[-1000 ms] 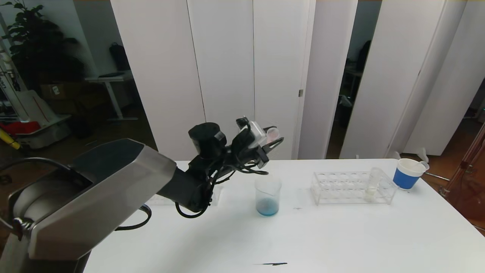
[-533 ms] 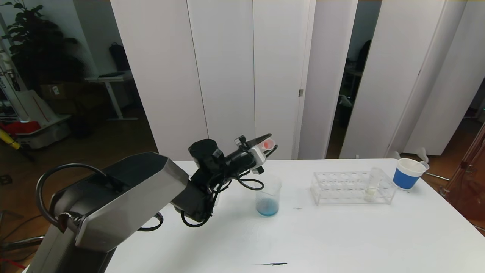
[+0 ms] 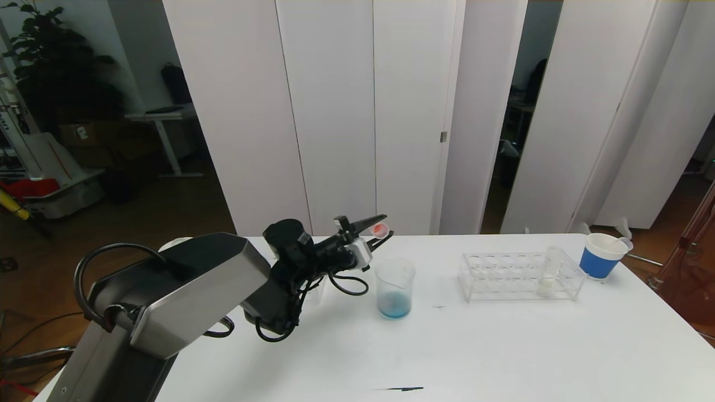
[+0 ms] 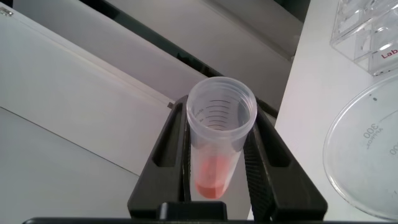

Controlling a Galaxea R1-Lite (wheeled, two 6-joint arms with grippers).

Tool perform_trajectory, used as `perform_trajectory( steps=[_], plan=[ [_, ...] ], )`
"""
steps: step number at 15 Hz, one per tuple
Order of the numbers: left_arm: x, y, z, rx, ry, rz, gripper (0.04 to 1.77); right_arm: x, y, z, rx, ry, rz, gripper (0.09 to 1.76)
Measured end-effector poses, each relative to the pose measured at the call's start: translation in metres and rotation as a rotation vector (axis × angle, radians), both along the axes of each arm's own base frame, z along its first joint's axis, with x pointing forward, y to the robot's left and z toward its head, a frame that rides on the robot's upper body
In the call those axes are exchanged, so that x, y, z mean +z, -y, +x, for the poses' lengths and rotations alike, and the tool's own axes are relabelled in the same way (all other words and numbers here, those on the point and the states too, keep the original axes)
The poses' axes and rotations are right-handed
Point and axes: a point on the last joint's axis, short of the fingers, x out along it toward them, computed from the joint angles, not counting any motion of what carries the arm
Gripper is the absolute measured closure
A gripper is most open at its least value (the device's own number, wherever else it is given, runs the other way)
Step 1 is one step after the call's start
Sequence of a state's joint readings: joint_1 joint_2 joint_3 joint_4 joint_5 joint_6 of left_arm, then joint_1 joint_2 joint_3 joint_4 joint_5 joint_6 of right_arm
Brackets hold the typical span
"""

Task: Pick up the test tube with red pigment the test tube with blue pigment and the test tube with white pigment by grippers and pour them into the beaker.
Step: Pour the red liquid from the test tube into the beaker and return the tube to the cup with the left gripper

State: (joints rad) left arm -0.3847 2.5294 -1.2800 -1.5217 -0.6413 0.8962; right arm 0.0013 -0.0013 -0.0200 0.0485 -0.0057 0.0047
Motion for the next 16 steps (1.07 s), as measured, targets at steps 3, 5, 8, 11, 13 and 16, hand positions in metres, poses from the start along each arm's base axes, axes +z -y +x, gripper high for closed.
perform_trajectory(
  steps=[3,5,8,11,13,16],
  plan=[
    [0.0021,-0.0046,0.0050,0.007,0.109,0.037,1.23,0.0000,0.0000,0.0000,0.000,0.000,0.000,0.10],
    [0.0044,-0.0064,0.0069,0.018,0.153,0.042,1.23,0.0000,0.0000,0.0000,0.000,0.000,0.000,0.10],
    [0.0060,-0.0090,0.0096,0.037,0.205,0.064,1.23,0.0000,0.0000,0.0000,0.000,0.000,0.000,0.10],
    [0.0038,-0.0086,0.0100,0.047,0.231,0.084,1.23,0.0000,0.0000,0.0000,0.000,0.000,0.000,0.10],
    [0.0030,-0.0074,0.0099,0.059,0.272,0.106,1.23,0.0000,0.0000,0.0000,0.000,0.000,0.000,0.10],
    [0.0030,-0.0062,0.0098,0.066,0.293,0.114,1.23,0.0000,0.0000,0.0000,0.000,0.000,0.000,0.10]
  ],
)
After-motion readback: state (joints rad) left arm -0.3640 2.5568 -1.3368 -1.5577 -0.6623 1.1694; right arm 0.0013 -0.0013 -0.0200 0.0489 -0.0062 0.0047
